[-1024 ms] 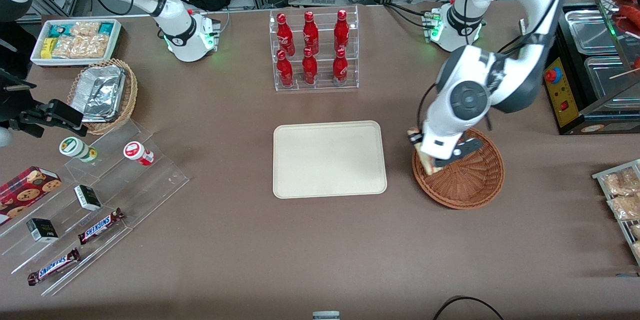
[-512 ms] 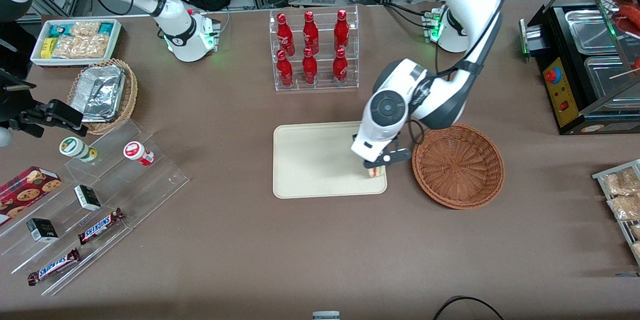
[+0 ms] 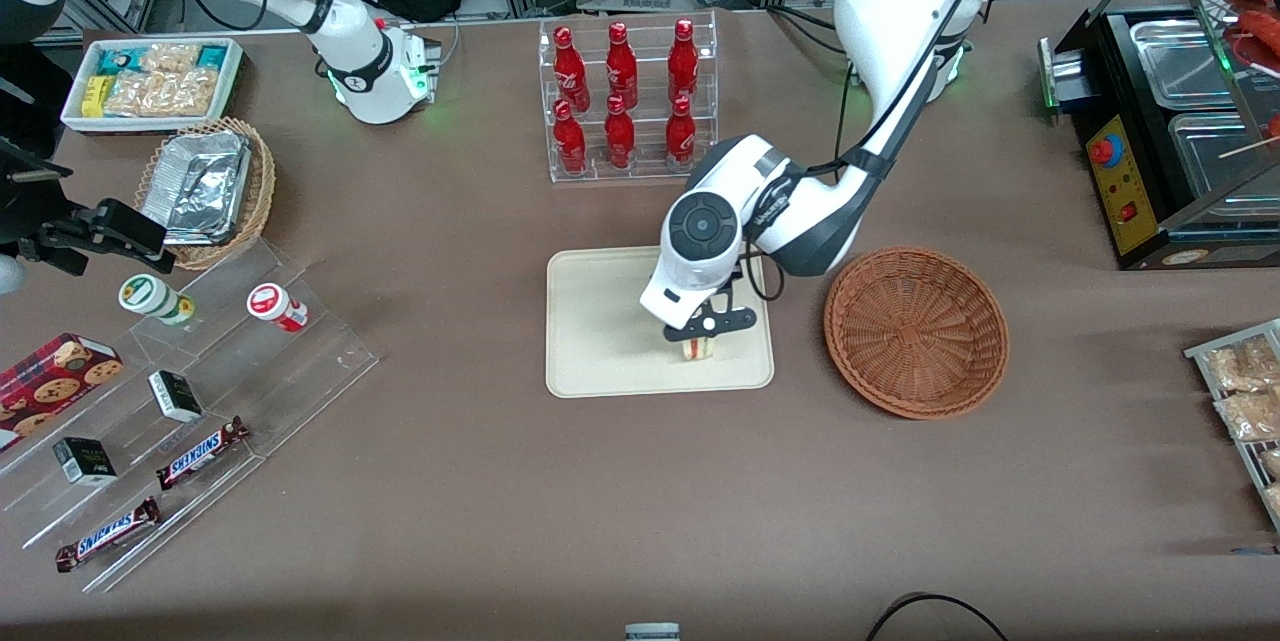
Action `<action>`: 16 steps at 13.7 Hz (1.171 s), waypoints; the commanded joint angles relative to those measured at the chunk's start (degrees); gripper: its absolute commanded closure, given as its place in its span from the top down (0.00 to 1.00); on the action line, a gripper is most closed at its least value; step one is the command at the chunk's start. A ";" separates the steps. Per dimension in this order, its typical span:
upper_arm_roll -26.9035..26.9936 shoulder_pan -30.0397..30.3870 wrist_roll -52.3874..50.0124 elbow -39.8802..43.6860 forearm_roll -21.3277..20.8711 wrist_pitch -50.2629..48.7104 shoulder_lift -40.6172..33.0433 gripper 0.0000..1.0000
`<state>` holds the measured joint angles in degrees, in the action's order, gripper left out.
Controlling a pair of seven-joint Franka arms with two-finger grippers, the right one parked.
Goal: Place sandwich from basket to tray
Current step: 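Lift the sandwich and carry it over the cream tray, then lower the sandwich onto the tray and open the left gripper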
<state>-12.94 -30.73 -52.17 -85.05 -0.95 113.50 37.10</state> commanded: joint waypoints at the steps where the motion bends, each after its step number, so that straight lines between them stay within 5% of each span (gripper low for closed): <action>1: 0.63 -2.05 -2.67 2.69 -0.10 2.77 2.88 0.03; 10: 0.81 -4.43 -3.37 4.89 -0.89 4.88 7.11 0.10; 11: 0.90 -4.86 -3.37 4.89 -0.89 4.98 7.20 0.19; 13: 0.99 -4.87 -3.37 4.98 -0.98 4.89 6.76 1.00; 16: 1.16 -4.25 -2.94 4.98 -0.98 3.58 3.70 1.00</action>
<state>-12.68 -34.38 -54.30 -80.68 -1.06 118.54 43.31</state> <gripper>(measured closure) 0.559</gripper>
